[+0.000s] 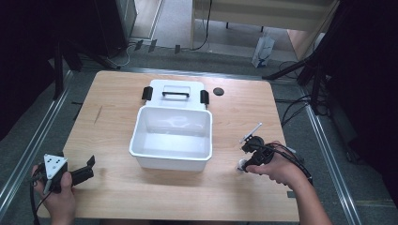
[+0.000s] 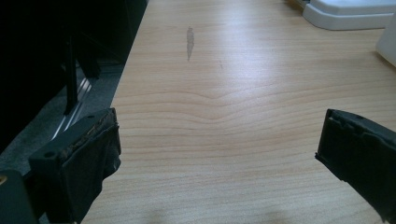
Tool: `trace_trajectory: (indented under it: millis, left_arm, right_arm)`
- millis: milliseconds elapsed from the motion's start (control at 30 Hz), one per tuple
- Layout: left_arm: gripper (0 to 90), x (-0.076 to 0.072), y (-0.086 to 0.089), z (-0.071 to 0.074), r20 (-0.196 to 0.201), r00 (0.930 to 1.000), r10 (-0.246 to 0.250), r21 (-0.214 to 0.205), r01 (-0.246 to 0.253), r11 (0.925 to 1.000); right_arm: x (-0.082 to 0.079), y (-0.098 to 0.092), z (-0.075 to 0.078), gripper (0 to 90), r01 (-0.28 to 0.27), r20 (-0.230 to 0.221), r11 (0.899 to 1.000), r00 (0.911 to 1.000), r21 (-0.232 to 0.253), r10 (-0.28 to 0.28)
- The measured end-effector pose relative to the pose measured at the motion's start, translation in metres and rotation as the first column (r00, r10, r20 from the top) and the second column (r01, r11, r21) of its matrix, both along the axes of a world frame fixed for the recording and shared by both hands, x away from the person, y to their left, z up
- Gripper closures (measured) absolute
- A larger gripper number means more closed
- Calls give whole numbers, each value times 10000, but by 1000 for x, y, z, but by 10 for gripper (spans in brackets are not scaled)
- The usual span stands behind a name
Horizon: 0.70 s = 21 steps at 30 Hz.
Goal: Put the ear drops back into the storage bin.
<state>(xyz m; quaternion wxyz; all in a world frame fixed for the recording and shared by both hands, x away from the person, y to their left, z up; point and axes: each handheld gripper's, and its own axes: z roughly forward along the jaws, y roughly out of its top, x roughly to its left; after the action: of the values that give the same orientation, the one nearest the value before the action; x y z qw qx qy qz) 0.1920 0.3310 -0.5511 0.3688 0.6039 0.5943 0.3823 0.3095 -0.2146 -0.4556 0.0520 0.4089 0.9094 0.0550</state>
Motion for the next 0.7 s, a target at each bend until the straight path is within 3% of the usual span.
trace_trajectory:
  millis: [400, 600, 700]
  left_arm:
    - [3, 1, 0, 0, -27, 10000, -39, -14, 39, 10000]
    - [2, 1, 0, 0, -38, 10000, -15, -6, 15, 10000]
    - [2, 1, 0, 0, -47, 10000, -2, -20, 1, 10000]
  right_arm:
    - [9, 7, 2, 584, 431, -354, 9986, 9985, 317, -420]
    - [10, 10, 0, 609, 175, -261, 9996, 9995, 239, -168]
    - [10, 12, 1, 685, 118, -331, 9993, 9994, 348, -106]
